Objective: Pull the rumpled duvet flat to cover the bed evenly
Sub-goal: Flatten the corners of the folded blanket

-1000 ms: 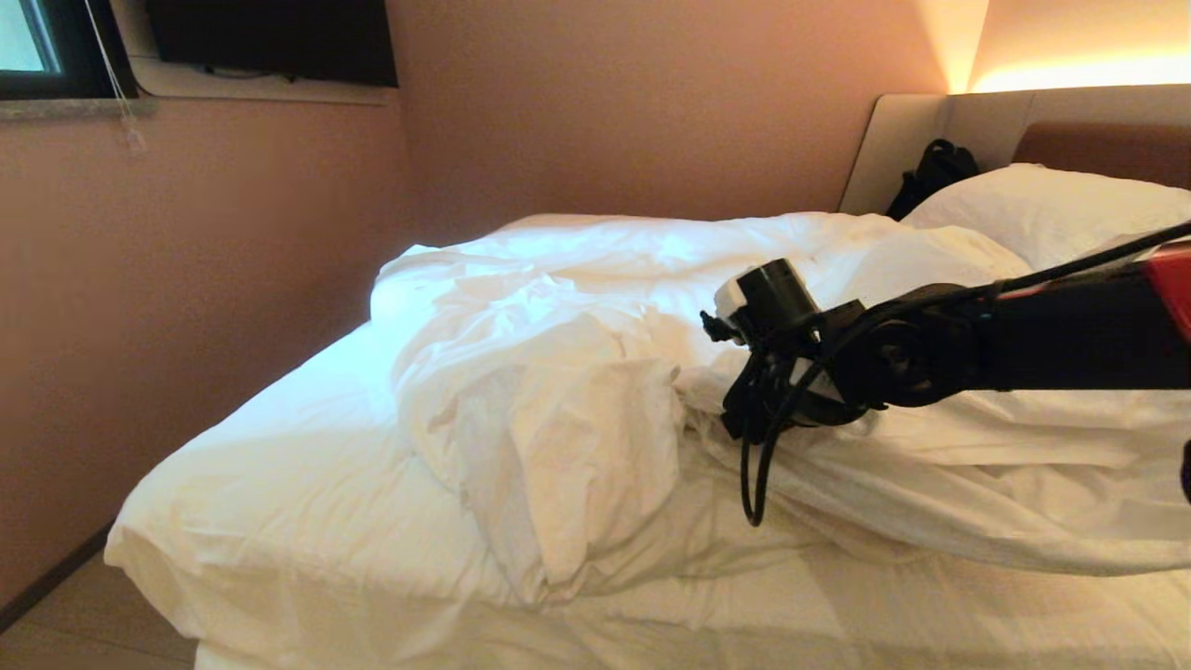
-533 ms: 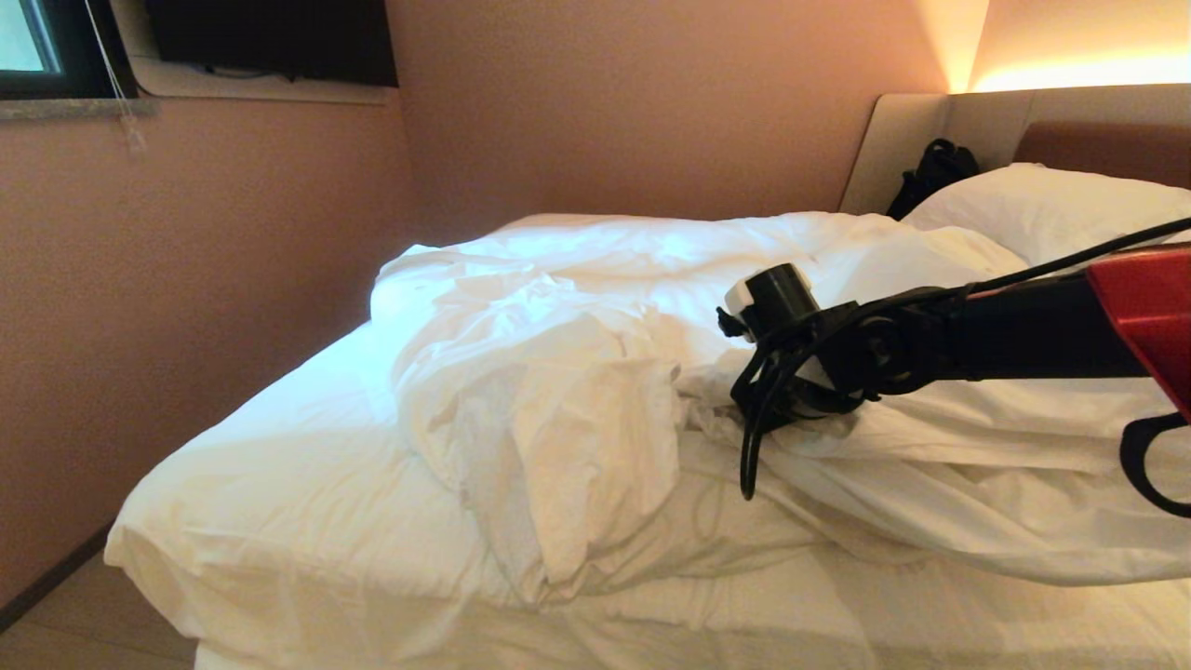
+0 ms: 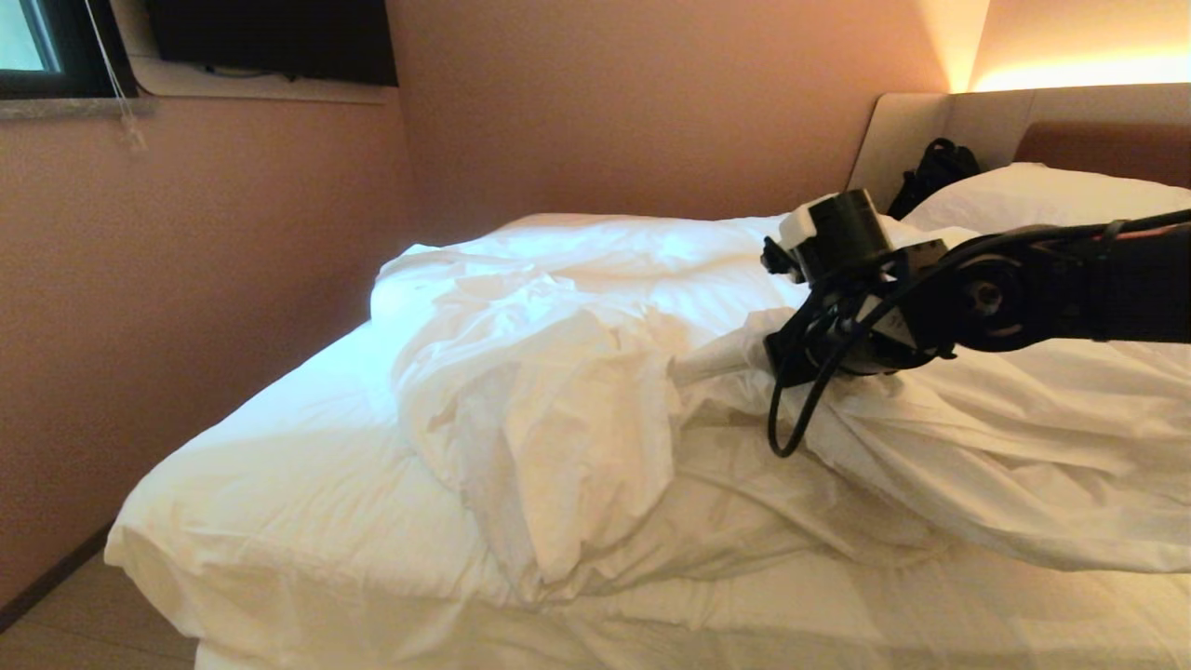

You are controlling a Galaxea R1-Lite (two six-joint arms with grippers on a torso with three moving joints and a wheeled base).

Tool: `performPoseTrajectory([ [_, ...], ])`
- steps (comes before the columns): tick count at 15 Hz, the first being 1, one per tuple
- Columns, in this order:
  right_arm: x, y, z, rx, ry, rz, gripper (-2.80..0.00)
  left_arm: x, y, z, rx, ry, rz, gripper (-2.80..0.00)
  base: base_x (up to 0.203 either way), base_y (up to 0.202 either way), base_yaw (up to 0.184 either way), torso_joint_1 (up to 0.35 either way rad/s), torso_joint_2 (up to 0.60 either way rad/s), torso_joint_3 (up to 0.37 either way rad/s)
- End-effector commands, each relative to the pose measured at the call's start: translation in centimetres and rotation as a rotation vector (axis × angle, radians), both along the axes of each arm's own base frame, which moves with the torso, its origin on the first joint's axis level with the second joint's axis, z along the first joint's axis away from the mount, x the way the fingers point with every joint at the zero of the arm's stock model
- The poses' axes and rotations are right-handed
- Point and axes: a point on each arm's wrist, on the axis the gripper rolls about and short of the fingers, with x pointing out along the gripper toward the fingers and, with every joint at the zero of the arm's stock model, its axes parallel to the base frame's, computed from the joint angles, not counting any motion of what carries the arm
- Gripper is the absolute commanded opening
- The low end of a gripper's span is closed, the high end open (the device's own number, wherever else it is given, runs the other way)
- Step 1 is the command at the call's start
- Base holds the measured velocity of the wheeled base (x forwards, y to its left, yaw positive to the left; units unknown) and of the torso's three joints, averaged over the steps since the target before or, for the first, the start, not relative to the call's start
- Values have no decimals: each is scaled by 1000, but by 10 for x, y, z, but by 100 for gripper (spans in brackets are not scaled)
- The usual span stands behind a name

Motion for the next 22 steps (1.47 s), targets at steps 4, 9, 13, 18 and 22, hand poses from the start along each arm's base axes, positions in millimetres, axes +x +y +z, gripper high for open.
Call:
performPoseTrajectory([
  [4, -43, -34, 65, 81, -161, -32, -280, 0, 0, 0, 0, 0, 0, -280, 0, 0, 0, 0, 0, 0],
  [9, -93, -83, 110, 125, -269, -115, -280, 0, 0, 0, 0, 0, 0, -280, 0, 0, 0, 0, 0, 0],
  [13, -155, -127, 125, 152, -343, -186, -280, 0, 0, 0, 0, 0, 0, -280, 0, 0, 0, 0, 0, 0],
  [18, -210, -145, 71, 113, -238, -192, -280, 0, 0, 0, 0, 0, 0, -280, 0, 0, 0, 0, 0, 0],
  [22, -234, -151, 11, 73, -94, -190, -280, 0, 0, 0, 0, 0, 0, -280, 0, 0, 0, 0, 0, 0],
])
